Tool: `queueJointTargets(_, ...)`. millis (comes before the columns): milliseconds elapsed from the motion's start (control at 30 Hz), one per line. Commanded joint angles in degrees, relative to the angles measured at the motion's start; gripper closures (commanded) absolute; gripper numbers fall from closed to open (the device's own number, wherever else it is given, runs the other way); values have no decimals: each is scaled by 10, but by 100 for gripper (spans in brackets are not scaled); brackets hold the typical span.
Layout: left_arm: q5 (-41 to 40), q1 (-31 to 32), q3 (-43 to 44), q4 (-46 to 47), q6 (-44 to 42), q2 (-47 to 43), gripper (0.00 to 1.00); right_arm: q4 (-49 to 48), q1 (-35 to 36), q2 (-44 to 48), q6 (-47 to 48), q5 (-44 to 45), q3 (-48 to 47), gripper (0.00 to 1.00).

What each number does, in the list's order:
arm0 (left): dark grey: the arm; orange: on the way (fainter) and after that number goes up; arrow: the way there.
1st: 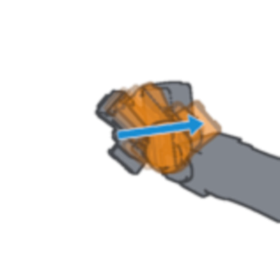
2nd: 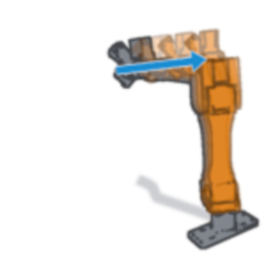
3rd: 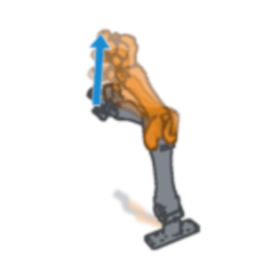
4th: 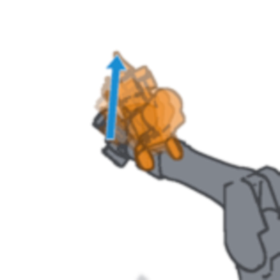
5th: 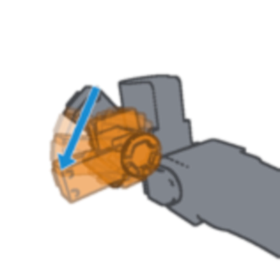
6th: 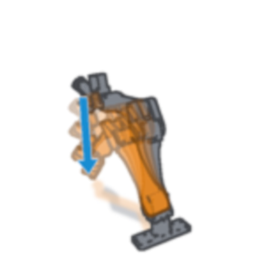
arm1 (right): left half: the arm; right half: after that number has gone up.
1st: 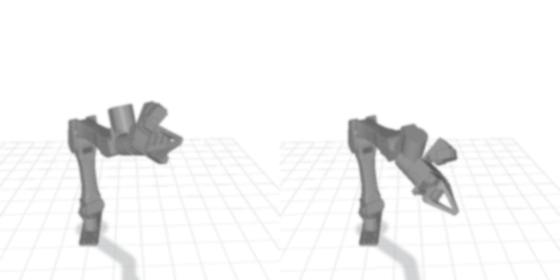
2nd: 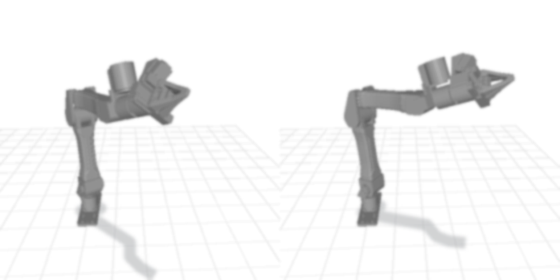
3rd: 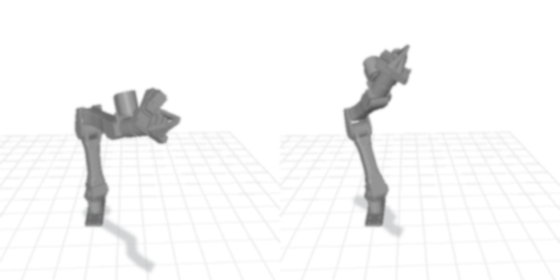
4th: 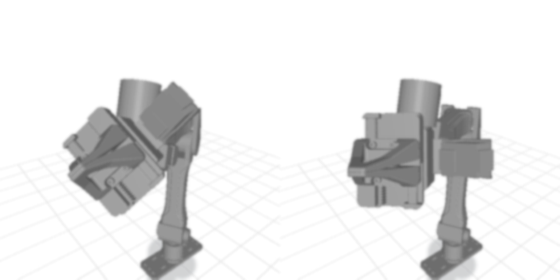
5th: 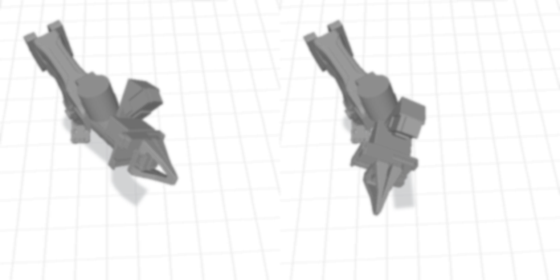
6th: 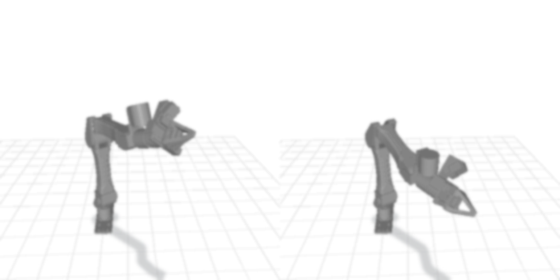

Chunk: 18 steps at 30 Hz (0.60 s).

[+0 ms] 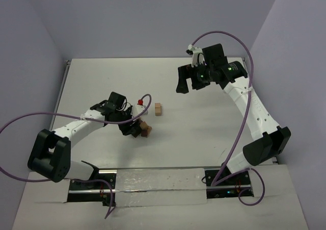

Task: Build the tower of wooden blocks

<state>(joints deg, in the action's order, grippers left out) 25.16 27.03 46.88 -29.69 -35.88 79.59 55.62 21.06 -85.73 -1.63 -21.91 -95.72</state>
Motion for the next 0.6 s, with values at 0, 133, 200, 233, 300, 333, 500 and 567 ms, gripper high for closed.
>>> queueJointTargets(0, -54, 28, 2, 27, 113, 10, 40, -15, -3, 11, 0, 4, 11, 0)
queueJointTargets(133, -78, 38, 13, 33, 150, 32, 37, -16, -3, 12, -1, 6, 16, 0)
queueJointTargets(200, -85, 42, 22, 35, 159, 40, 36, -17, -4, 13, -2, 8, 19, 0)
queueJointTargets(233, -93, 42, 28, 36, 167, 49, 36, -18, -3, 13, -2, 9, 20, 0)
queueJointTargets(300, -99, 42, 35, 36, 178, 66, 37, -18, -4, 13, -3, 9, 21, 0)
queueJointTargets(333, -100, 42, 38, 37, 186, 74, 37, -19, -3, 13, -3, 9, 21, 0)
queueJointTargets(500, -83, 46, 43, 47, 207, 91, 35, -21, -4, 15, -3, 7, 27, 0)
queueJointTargets(567, -85, 54, 42, 53, 212, 95, 35, -23, -3, 15, -3, 7, 29, 0)
